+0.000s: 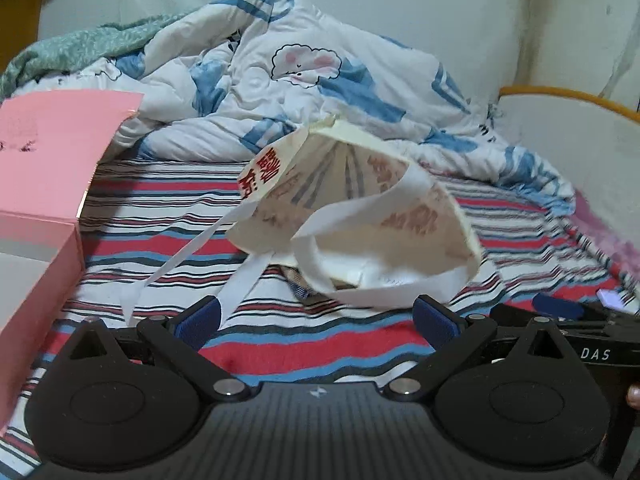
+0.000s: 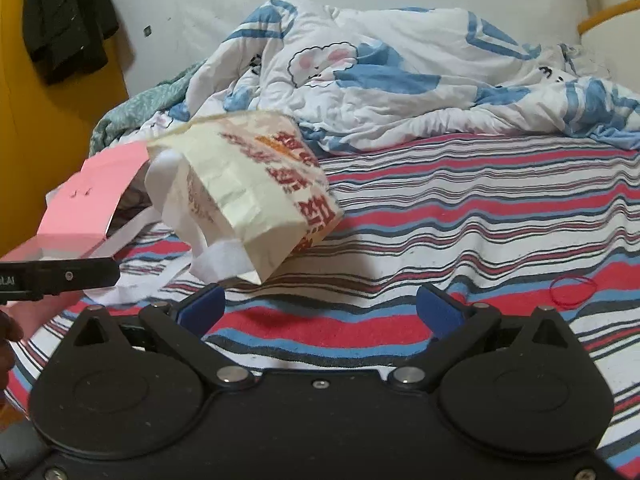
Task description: Fold shopping bag
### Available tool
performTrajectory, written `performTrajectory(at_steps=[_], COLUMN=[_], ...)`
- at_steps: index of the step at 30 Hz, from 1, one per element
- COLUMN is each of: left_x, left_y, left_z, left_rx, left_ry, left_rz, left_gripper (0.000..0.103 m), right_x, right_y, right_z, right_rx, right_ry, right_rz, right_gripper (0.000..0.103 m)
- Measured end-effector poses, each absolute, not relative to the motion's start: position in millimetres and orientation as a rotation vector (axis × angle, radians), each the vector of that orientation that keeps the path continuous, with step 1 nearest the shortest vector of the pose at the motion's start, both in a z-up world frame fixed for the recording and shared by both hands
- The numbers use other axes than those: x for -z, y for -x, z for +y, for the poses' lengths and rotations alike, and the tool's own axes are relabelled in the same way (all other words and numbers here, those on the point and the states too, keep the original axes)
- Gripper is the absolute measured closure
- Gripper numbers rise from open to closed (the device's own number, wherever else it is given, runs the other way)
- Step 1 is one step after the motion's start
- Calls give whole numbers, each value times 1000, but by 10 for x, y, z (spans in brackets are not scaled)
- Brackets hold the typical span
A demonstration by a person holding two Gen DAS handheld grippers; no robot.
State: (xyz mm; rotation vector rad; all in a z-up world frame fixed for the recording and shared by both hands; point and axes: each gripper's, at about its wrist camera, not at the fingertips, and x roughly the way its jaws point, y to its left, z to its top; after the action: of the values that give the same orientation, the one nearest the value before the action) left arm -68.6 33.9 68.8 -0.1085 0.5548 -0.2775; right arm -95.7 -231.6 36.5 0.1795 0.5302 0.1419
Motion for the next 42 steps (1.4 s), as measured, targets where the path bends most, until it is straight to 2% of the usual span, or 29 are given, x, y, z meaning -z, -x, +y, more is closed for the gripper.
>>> performTrajectory(at_steps=[13, 21, 23, 24, 25, 32, 33, 34, 35, 37, 42], left_x=[-1055, -1126, -1176, -1204, -1225, -1064, -1029, -994, -937, -876, -911], left_y=[646, 585, 542, 517, 482, -100, -176, -252, -327, -336, 40], left_z=[-3, 133, 132, 107, 76, -253, -265, -276, -292, -331, -573], left_rx=[343, 321, 344, 352, 362, 390, 386, 383, 384, 396, 424], left_ry=[6, 150, 170, 173, 180, 223, 234, 245, 256, 216, -59], left_rz=[496, 448, 433, 423, 419, 505, 502, 499, 502, 485, 339], left_gripper=[0, 0, 4, 10, 12, 13, 34, 73, 82, 93, 97], right_x=[-629, -666, -659, -656, -652, -664, -682, -701, -719, -756, -849], right_y=[1053, 1119, 1114, 1113, 1115, 1152, 1170, 1188, 1207, 1243, 1335], right_z=[-2379, -2477, -2476, -2467, -2454, -2444, -2476, -2508, -2539, -2603, -2761], right_rx=[-175, -178, -168, -165, -165, -156, -148, -139, -131, -114, -72], right_ry=[-210, -223, -207, -196, -183, -127, -130, -134, -138, -145, -164], right_rz=[535, 486, 474, 467, 459, 415, 408, 401, 394, 380, 344], right_gripper=[0, 0, 0, 0, 0, 0, 0, 0, 0, 0, 0])
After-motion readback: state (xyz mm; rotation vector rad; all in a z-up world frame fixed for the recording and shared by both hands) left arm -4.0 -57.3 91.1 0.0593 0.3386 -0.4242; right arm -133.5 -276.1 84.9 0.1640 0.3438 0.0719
